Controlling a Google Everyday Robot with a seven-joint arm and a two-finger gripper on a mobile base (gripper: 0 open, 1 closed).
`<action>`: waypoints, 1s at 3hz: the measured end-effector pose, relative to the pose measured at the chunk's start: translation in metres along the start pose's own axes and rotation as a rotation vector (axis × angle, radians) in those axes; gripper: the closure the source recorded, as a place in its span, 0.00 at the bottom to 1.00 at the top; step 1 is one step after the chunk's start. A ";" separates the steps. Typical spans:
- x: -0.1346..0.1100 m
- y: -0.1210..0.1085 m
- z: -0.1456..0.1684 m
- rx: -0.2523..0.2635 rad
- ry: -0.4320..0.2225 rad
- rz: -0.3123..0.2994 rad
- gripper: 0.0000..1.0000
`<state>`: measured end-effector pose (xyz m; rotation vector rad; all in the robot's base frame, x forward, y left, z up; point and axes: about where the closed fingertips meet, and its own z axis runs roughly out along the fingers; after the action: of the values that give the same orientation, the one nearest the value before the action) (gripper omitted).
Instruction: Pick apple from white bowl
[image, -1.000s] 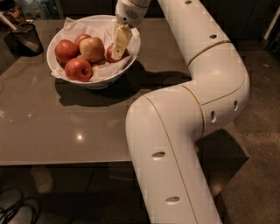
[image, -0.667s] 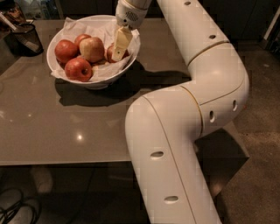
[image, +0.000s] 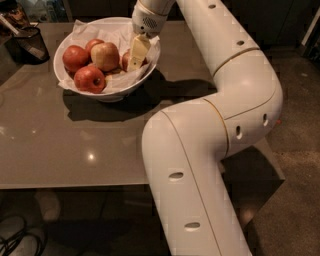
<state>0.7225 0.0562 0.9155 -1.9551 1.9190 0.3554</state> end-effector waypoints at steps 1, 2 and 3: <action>0.001 0.001 0.004 -0.012 -0.002 0.004 0.24; 0.001 0.001 0.008 -0.020 0.004 -0.003 0.41; 0.001 0.001 0.008 -0.020 0.004 -0.003 0.64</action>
Offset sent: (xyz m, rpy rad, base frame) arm -0.0218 -0.0220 -0.0008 -0.0981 0.1406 0.0748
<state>0.7220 0.0588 0.9077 -1.9727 1.9214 0.3716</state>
